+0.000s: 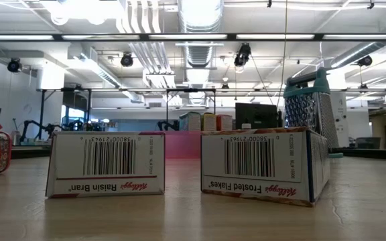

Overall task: Pick & Place Kitchen Items
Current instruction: Put the brown food coloring bottle into the orange bin

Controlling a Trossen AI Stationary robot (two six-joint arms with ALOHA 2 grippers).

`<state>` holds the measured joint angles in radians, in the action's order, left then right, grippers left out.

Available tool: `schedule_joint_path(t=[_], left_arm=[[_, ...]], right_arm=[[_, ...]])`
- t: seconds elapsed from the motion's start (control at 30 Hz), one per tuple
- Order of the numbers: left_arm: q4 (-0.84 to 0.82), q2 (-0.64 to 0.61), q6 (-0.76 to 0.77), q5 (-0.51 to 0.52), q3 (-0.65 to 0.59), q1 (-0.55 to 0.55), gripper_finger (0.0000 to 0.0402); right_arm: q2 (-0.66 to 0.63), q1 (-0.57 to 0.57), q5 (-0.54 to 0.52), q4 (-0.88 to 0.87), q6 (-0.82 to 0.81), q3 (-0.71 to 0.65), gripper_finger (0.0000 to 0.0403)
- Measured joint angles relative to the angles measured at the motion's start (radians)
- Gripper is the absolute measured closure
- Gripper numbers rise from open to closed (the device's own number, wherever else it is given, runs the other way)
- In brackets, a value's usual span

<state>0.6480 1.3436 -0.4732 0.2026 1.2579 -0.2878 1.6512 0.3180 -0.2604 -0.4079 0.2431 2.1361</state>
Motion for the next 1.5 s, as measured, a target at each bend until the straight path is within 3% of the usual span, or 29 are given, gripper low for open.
schedule_joint_path(t=[0.2,0.4,0.53,0.77,0.93,1.2,1.5], left_arm=[[-0.419,-0.060,0.059,0.218,-0.002,0.003,0.0129],[-0.673,-0.054,0.263,0.227,-0.044,0.007,0.0129],[-0.576,-0.057,0.321,0.227,-0.181,0.004,0.0129],[-0.134,-0.085,0.372,0.229,-0.482,0.003,0.0129],[0.058,-0.104,0.417,0.230,-0.621,0.004,0.0129],[0.096,-0.154,0.458,0.224,-0.678,0.002,0.0129],[0.059,-0.205,0.492,0.216,-0.707,0.002,0.0129]], right_arm=[[-0.031,-0.037,-0.009,-0.140,-0.079,0.000,0.0340],[-0.042,-0.165,-0.081,-0.394,-0.229,0.000,0.0336],[-0.033,-0.267,-0.082,-0.566,-0.319,0.000,0.0339],[-0.002,-0.429,-0.083,-0.825,-0.421,-0.002,0.0338],[0.000,-0.539,-0.083,-0.984,-0.493,-0.034,0.0336],[0.005,-0.666,-0.079,-1.036,-0.532,-0.200,0.0339],[0.014,-0.802,-0.042,-0.953,-0.569,-0.466,0.0342]])
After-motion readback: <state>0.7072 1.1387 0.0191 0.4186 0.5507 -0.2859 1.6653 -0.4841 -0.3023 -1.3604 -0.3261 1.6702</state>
